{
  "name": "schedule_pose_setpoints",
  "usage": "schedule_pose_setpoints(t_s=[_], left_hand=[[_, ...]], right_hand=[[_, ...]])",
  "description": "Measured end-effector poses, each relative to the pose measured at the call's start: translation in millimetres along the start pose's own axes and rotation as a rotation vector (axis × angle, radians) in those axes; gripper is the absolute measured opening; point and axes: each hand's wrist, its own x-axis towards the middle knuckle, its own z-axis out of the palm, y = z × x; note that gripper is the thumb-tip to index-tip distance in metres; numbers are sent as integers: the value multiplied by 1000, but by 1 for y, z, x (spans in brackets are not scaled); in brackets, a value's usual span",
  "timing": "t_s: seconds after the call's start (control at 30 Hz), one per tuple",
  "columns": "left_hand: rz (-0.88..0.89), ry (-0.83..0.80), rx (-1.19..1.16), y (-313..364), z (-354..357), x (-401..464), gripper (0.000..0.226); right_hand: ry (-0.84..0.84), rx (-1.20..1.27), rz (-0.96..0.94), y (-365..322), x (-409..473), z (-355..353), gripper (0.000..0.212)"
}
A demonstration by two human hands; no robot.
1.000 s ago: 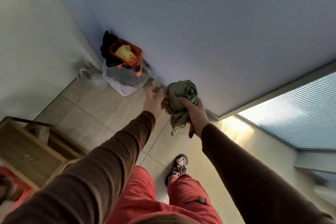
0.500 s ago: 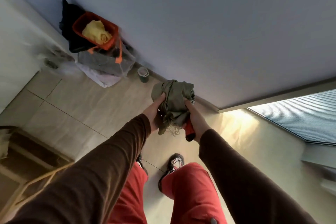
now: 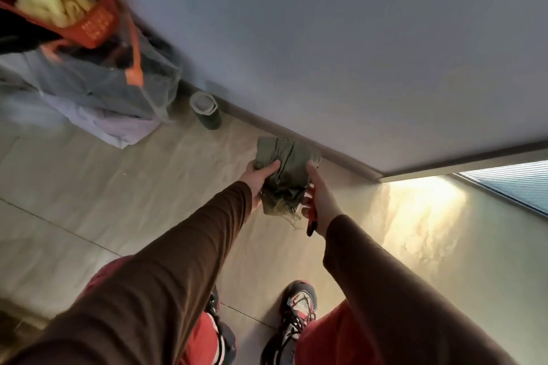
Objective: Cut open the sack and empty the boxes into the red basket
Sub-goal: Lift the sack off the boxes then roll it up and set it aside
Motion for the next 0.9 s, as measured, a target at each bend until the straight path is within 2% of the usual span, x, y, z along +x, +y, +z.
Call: schedule_pose_setpoints(t_s=[0.1,0.3,0.53,0.6,0.67,0.73,0.77,0.83,0.9], left_hand=[[-3,45,22,-17,2,51,76],[-18,10,105,-44,4,138,66],[31,9,185,-60,10,208,55],[72,36,298,-61,12,224,57],[134,115,510,-60,13,235,59],[179,252,763,-58,12,240,66],[192,329,792,-58,12,240,68],[247,402,661,-57,15,239,59],[288,362,491,-60,23,238,44]], right_hand=[[38,-30,-47,15,46,-4,55],[97,-3,-29,42,130,-14,58],[95,37,-49,52,200,-22,39],[140,39,-41,52,214,-23,36],[203,15,-29,52,225,-24,36],[297,-9,-30,53,232,-23,43],[346,-3,-43,54,235,-22,47],[388,56,-100,58,237,-17,47],[364,129,-162,59,237,-10,43]])
